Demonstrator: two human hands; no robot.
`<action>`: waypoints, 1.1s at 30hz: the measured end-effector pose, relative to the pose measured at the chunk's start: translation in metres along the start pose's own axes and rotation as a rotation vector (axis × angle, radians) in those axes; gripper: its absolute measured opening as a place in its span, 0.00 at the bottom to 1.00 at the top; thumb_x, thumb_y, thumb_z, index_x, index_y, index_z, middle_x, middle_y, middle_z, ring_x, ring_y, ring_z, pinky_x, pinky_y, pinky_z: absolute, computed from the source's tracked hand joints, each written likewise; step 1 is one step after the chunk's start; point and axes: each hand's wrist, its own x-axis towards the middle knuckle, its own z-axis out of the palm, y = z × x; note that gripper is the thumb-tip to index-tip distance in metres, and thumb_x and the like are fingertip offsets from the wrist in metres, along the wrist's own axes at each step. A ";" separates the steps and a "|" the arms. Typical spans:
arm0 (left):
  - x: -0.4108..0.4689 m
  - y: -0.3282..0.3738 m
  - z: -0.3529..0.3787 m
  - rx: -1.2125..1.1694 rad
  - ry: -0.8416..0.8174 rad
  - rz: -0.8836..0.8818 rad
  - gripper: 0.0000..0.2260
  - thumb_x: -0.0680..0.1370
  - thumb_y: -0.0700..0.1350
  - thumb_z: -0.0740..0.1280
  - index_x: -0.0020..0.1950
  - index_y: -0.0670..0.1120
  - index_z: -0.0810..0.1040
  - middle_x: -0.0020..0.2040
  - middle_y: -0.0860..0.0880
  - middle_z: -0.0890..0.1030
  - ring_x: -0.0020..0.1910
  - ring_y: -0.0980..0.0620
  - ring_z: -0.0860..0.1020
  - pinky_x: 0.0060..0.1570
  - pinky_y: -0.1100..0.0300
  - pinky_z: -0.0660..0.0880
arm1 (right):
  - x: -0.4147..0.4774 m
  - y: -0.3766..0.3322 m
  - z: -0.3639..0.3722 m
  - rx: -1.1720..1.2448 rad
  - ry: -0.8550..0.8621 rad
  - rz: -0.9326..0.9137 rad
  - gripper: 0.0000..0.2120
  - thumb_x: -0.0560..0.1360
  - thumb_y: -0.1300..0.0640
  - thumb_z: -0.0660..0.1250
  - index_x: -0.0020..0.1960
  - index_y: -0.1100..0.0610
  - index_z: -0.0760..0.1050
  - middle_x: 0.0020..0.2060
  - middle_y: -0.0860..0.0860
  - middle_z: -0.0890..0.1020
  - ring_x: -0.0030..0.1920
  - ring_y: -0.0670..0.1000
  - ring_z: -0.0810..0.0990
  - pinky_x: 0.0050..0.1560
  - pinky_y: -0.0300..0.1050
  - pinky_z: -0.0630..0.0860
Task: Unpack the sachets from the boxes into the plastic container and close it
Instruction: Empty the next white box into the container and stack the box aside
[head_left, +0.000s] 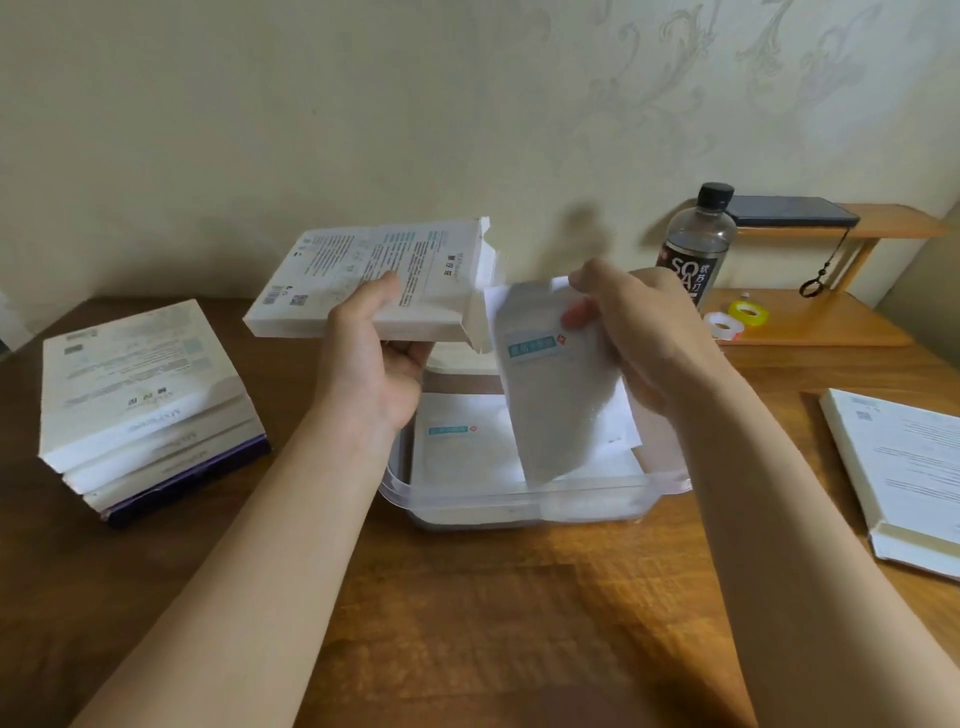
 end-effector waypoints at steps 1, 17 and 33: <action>0.000 0.000 0.000 0.001 -0.007 0.001 0.13 0.78 0.37 0.69 0.60 0.48 0.79 0.53 0.45 0.87 0.51 0.47 0.86 0.41 0.57 0.82 | -0.001 0.003 -0.002 -0.016 -0.012 0.024 0.11 0.71 0.59 0.68 0.32 0.62 0.78 0.25 0.54 0.79 0.31 0.56 0.76 0.37 0.45 0.72; -0.002 -0.001 -0.002 0.018 -0.032 -0.001 0.13 0.77 0.36 0.70 0.59 0.50 0.78 0.49 0.47 0.87 0.49 0.49 0.87 0.40 0.58 0.82 | -0.009 0.017 -0.004 -1.318 -0.329 -0.125 0.10 0.76 0.59 0.68 0.55 0.62 0.78 0.43 0.51 0.77 0.43 0.52 0.76 0.43 0.42 0.77; 0.003 -0.003 -0.003 0.036 -0.042 0.002 0.15 0.77 0.37 0.70 0.61 0.51 0.76 0.52 0.45 0.86 0.51 0.48 0.86 0.41 0.56 0.82 | -0.008 0.037 0.008 -1.531 -0.812 -0.149 0.40 0.70 0.25 0.61 0.68 0.54 0.71 0.59 0.51 0.81 0.57 0.52 0.79 0.61 0.47 0.77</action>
